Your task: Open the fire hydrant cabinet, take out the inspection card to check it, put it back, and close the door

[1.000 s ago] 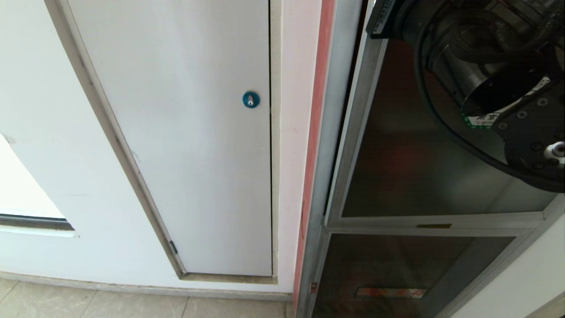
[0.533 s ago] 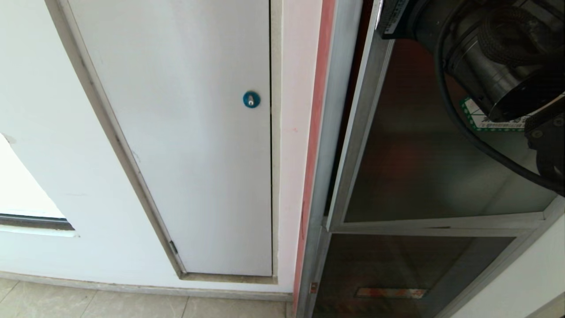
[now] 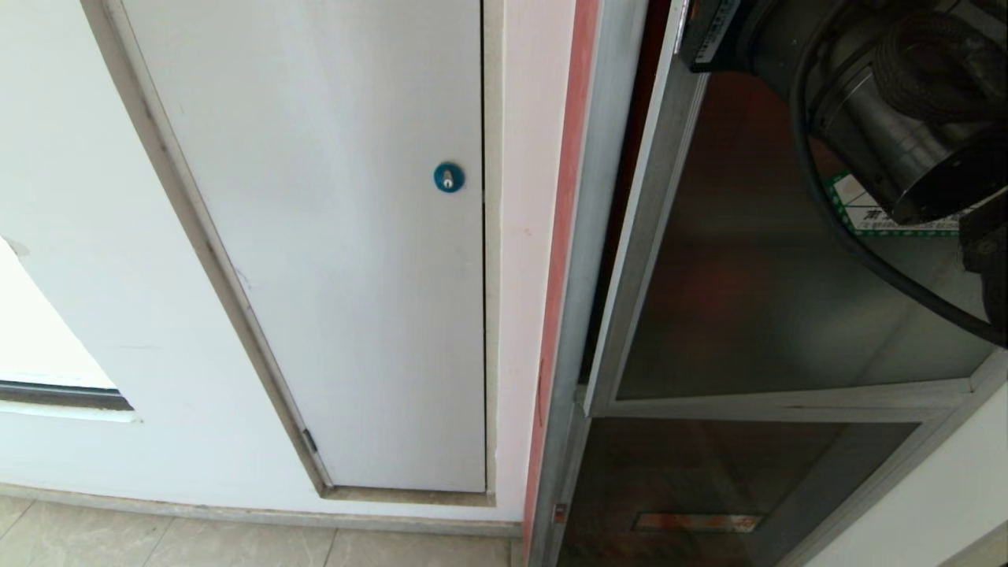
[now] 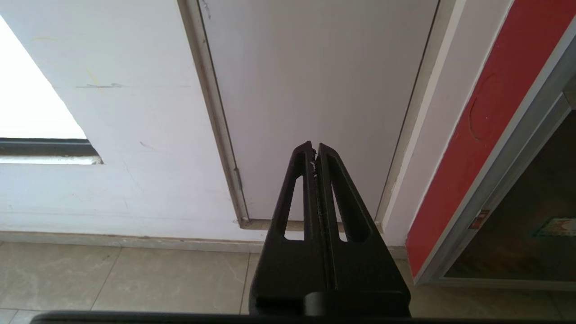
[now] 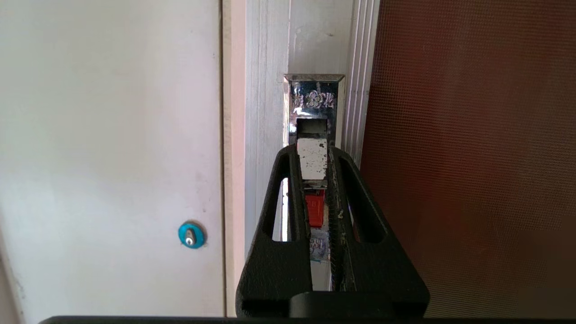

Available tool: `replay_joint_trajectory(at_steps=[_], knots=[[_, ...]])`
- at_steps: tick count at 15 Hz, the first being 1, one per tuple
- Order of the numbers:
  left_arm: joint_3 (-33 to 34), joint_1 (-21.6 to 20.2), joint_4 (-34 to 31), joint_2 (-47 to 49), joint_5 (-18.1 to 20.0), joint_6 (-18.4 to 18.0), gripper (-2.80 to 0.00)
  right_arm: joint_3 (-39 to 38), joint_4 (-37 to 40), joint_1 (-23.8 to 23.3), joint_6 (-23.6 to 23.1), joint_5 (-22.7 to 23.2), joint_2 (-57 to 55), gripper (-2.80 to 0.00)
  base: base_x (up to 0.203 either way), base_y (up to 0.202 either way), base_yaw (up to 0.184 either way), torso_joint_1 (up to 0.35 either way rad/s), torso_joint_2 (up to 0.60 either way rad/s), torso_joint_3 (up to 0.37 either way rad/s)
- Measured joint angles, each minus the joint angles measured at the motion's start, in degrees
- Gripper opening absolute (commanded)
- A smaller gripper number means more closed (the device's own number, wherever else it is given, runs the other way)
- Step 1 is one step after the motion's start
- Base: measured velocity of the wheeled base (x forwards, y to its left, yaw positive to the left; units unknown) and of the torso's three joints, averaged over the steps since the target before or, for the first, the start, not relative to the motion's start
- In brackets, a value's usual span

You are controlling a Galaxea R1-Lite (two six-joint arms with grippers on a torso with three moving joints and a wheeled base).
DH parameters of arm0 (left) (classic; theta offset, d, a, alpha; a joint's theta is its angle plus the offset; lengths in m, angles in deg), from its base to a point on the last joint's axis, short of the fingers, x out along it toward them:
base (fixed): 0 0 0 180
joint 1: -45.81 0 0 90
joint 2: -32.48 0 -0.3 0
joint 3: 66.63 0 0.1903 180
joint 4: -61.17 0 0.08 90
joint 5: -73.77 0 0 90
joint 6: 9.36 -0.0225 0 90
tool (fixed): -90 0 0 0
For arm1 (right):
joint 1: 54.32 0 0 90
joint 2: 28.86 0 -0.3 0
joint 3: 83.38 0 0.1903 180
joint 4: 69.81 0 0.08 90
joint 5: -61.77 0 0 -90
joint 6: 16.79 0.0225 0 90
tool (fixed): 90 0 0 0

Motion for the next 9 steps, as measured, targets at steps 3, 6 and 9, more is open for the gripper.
replay_joint_trajectory(at_steps=[3, 6, 9], knots=[[0.0, 0.0, 0.0, 0.0, 0.0, 0.0, -2.8, -1.8, 2.3, 0.1, 0.0, -0.5, 1.7, 0.0, 0.0, 0.0, 0.0, 0.0, 0.0, 0.0], [0.0, 0.0, 0.0, 0.0, 0.0, 0.0, -2.8, -2.3, 2.5, 0.1, 0.0, -0.7, 2.6, 0.0, 0.0, 0.0, 0.0, 0.0, 0.0, 0.0], [0.0, 0.0, 0.0, 0.0, 0.0, 0.0, -2.8, -3.2, 2.7, 0.2, 0.0, -0.6, 3.8, 0.0, 0.0, 0.0, 0.0, 0.0, 0.0, 0.0]])
